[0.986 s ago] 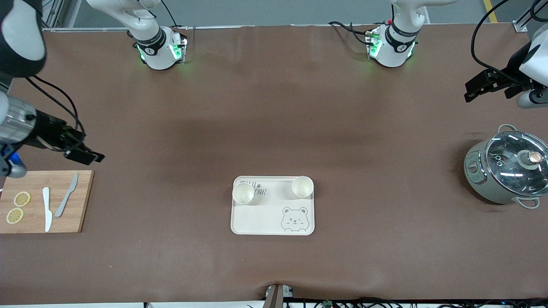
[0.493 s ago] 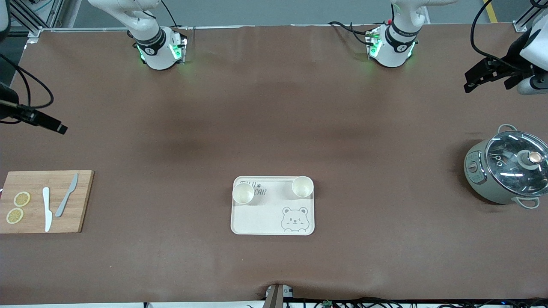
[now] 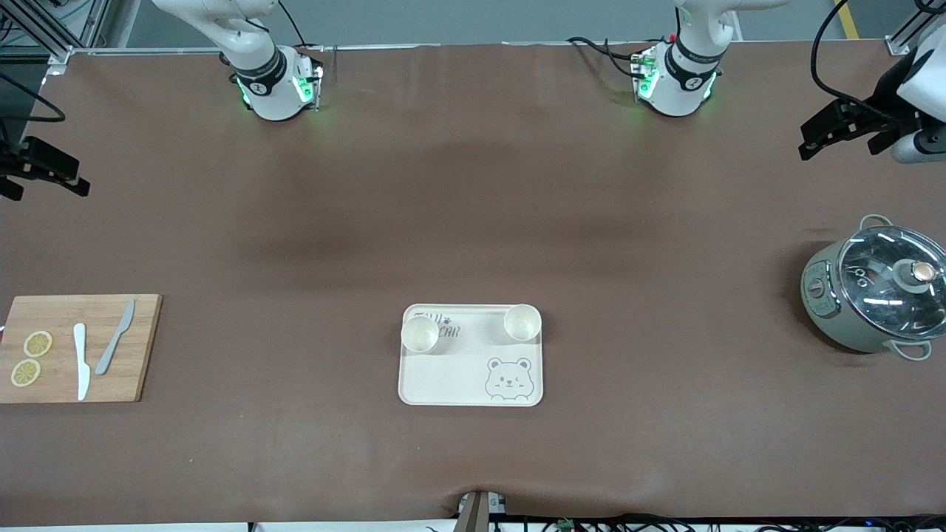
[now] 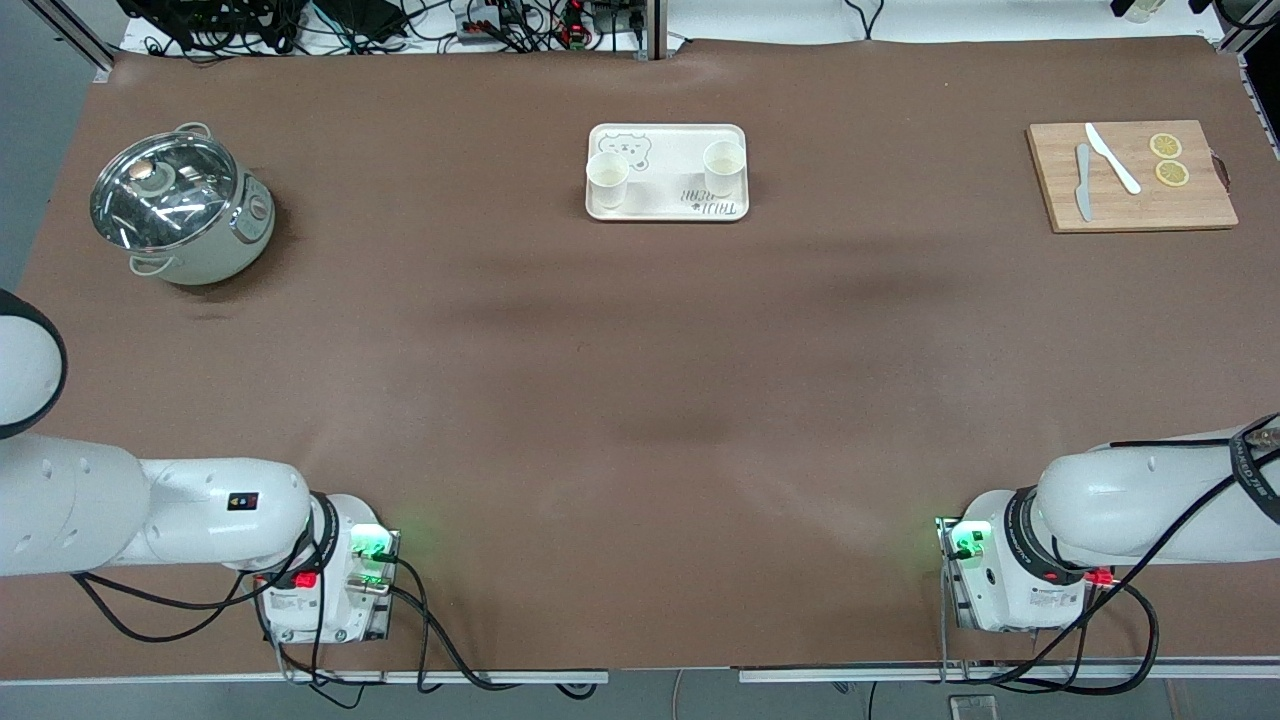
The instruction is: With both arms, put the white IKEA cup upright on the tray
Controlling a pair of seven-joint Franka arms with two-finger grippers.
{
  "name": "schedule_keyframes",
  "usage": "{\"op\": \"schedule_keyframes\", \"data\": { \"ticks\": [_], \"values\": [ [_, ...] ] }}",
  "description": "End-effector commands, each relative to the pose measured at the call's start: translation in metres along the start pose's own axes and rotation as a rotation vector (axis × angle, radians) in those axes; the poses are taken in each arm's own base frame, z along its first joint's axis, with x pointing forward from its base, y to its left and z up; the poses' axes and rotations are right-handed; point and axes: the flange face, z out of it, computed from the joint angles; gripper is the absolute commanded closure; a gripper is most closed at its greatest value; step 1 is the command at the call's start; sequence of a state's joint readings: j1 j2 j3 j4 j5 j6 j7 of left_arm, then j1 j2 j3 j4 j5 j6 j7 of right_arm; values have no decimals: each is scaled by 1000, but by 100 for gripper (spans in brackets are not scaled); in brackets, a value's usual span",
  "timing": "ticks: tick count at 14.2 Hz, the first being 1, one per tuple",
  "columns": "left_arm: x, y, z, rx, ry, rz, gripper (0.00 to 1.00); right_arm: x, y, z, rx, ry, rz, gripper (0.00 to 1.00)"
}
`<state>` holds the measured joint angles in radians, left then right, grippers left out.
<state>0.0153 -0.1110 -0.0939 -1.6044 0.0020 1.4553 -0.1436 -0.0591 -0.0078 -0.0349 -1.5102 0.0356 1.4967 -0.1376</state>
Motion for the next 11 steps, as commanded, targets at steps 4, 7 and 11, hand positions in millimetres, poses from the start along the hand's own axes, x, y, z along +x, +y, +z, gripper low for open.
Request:
{"op": "schedule_keyframes", "data": {
  "ticks": [4,7,11],
  "values": [
    [-5,-1,-4,-16,10,19,0,-1,-2,4,-15,-32,39,0],
    [-2,-2,-5,-17,13,18,0,-2,-5,7,-14,-45,50,0],
    [-2,-5,-7,-18,14,13,0,-2,-3,7,-14,-48,53,0]
  ]
}}
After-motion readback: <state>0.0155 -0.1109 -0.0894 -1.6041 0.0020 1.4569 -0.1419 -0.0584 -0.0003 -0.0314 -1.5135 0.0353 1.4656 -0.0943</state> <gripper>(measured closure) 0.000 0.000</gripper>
